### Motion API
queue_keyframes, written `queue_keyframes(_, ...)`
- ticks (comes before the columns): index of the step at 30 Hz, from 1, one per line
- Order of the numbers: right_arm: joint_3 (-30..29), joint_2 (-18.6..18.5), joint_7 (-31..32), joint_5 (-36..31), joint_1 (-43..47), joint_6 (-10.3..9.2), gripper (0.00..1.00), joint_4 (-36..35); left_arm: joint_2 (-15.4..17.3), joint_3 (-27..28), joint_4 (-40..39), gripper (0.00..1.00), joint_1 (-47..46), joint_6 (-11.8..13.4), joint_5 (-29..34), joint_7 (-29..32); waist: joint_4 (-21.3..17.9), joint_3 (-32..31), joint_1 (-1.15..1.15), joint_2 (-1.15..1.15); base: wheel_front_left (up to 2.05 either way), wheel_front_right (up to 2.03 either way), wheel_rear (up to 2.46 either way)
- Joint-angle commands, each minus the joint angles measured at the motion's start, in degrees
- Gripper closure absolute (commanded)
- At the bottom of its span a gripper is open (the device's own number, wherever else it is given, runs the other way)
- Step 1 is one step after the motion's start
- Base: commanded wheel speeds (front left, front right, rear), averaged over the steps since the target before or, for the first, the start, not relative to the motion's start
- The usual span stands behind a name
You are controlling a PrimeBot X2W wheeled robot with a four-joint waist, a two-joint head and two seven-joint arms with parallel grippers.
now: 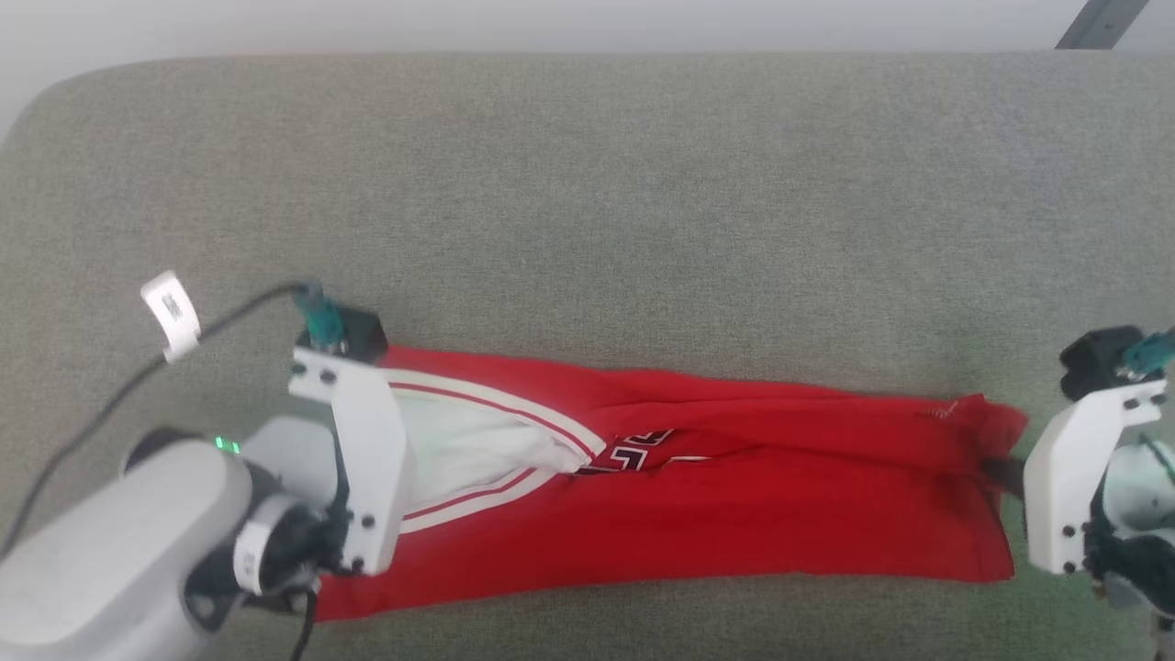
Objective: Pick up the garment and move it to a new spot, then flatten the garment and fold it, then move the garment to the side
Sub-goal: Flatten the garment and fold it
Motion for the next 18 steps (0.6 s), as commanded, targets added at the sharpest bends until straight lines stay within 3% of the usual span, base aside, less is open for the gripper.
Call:
queue_keyframes(1,-0.12,0.26,0.2,-0.17,0.67,0.0,1.0,0.19,0.0,-0.06,0.08,1.0,0.87,0.21,0.11,-0.54,0.01,0.01,0.0,-0.01,0.0,0.0,0.0)
queue_keyframes(5,0.16,1.46,-0.12,-0.9,0.35,0.0,1.0,2.47,-1.0,-0.49,2.88,0.97,3.25,-1.01,-0.23,-2.93,0.03,-0.12,0.0,-0.01,0.0,0.0,0.0)
queue_keyframes(6,0.35,1.55,-0.27,-0.99,0.18,0.0,0.71,3.03,-1.44,-0.2,3.84,0.58,3.52,-1.5,-0.23,-4.12,0.04,-0.26,0.0,-0.01,0.0,0.0,0.0)
queue_keyframes(7,0.53,1.62,-0.48,-1.05,-0.07,0.0,0.0,3.44,-1.81,0.25,4.97,0.23,3.81,-1.83,-0.45,-5.28,0.02,-0.49,0.0,-0.01,0.0,0.0,0.0)
queue_keyframes(8,0.6,1.7,-0.71,-1.11,-0.21,0.0,0.0,3.85,-2.04,0.66,6.03,0.0,4.11,-2.2,-0.59,-6.36,0.04,-0.79,0.0,-0.01,0.0,0.0,0.0)
queue_keyframes(18,0.74,0.34,-0.01,0.98,2.13,0.0,0.0,1.24,-2.24,3.89,7.99,0.0,7.36,-4.45,-2.27,-13.86,1.08,-5.04,0.0,-0.01,0.0,0.0,0.0)
